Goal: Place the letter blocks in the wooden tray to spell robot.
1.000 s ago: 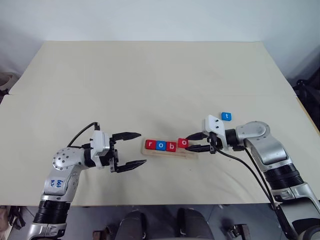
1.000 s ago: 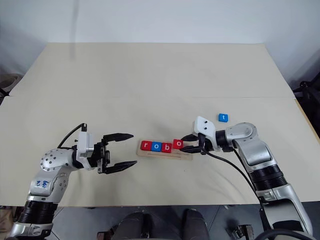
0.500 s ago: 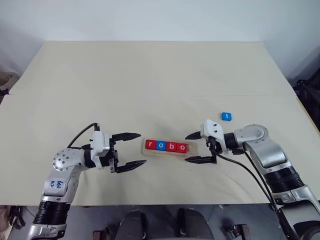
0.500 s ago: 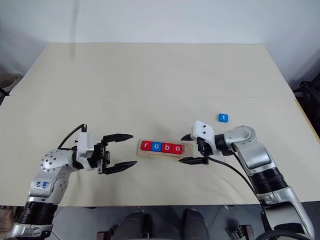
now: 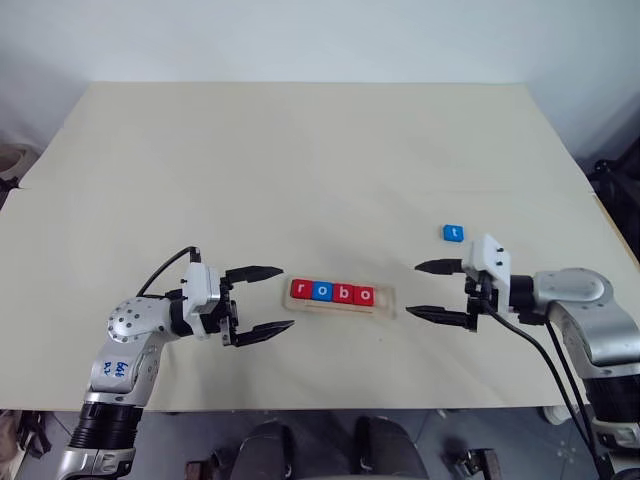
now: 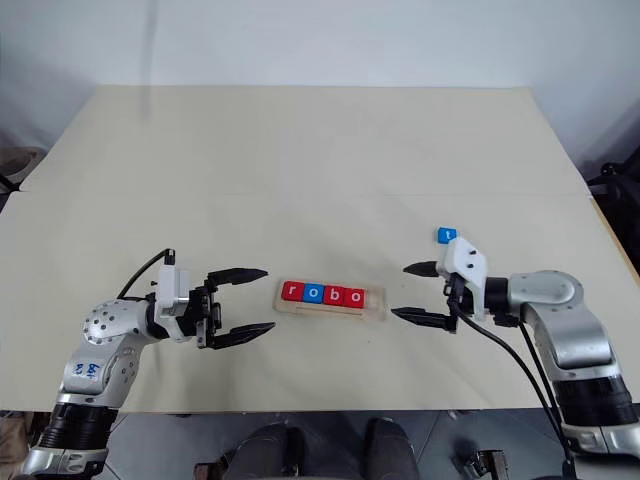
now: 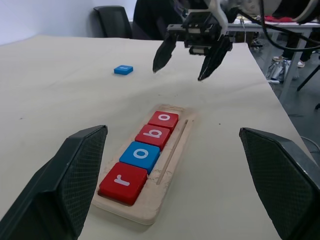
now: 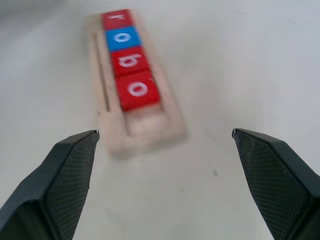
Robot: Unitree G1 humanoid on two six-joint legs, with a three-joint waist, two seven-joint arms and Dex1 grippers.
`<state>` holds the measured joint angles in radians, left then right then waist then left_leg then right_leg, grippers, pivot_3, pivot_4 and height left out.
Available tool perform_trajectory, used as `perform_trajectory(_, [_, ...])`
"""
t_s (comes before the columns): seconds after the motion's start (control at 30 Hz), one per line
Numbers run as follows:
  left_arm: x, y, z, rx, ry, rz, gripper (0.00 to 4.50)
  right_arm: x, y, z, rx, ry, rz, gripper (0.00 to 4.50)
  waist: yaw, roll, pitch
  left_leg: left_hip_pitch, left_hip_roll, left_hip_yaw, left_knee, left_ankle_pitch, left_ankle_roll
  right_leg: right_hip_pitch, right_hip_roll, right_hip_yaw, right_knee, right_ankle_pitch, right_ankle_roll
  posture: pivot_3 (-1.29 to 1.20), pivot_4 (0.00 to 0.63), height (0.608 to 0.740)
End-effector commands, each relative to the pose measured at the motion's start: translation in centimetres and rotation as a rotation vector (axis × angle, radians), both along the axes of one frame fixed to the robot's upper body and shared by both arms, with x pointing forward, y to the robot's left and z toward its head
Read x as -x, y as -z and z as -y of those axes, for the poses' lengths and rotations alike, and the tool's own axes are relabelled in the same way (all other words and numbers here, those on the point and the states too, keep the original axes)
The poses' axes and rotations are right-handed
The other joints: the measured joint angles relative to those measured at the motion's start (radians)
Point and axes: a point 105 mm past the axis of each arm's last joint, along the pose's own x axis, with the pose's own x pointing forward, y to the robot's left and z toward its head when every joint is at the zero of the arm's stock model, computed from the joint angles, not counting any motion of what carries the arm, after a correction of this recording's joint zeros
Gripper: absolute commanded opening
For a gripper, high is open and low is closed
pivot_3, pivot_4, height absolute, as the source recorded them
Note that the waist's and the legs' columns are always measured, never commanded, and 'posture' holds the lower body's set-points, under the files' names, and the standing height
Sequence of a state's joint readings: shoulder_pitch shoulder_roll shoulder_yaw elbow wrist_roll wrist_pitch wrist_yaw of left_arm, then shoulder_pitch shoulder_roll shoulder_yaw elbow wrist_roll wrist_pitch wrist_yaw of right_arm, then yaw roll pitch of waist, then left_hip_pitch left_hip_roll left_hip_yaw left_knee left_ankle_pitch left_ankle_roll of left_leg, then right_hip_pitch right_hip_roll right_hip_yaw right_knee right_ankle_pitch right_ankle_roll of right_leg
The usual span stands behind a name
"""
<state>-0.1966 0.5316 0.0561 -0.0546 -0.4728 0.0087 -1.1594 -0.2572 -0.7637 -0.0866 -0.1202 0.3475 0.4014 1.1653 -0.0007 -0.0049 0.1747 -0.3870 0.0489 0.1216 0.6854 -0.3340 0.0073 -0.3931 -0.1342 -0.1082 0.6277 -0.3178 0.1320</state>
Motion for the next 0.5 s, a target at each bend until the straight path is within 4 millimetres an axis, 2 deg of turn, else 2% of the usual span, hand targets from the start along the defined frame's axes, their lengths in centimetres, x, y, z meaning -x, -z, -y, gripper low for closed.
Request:
perform_trajectory(0.03, [-0.1, -0.4, -0.1, 0.010, 0.011, 0.016, 4.50, 0.3, -0.9, -0.5, -0.018, 0.011, 0.037, 3.91, -0.001, 0.000, 0.000, 0.000, 0.000, 0.000, 0.000, 0.000, 0.000, 0.000, 0.000, 0.000, 0.000, 0.000, 0.000, 0.00, 0.150, 0.740])
perform_trajectory(0.2, [-0.3, -0.5, 0.0, 0.005, 0.027, 0.015, 4.50, -0.3, 0.9, -1.6, 0.042, -0.001, 0.013, 2.19, 0.000, 0.000, 0.000, 0.000, 0.000, 0.000, 0.000, 0.000, 0.000, 0.000, 0.000, 0.000, 0.000, 0.000, 0.000, 0.00, 0.150, 0.740])
perform_trajectory(0.4, [-0.1, -0.6, -0.3, -0.001, 0.020, 0.018, 4.50, -1.1, 1.7, -3.8, 0.077, -0.093, -0.011, 0.08, -0.001, 0.000, 0.000, 0.000, 0.000, 0.000, 0.000, 0.000, 0.000, 0.000, 0.000, 0.000, 0.000, 0.000, 0.000, 0.00, 0.150, 0.740])
perform_trajectory(0.5, [0.1, -0.5, -0.5, -0.002, 0.010, 0.016, 4.50, -1.3, 1.8, -4.7, 0.076, -0.116, -0.027, 0.03, -0.001, 0.000, 0.000, 0.000, 0.000, 0.000, 0.000, 0.000, 0.000, 0.000, 0.000, 0.000, 0.000, 0.000, 0.000, 0.00, 0.150, 0.740])
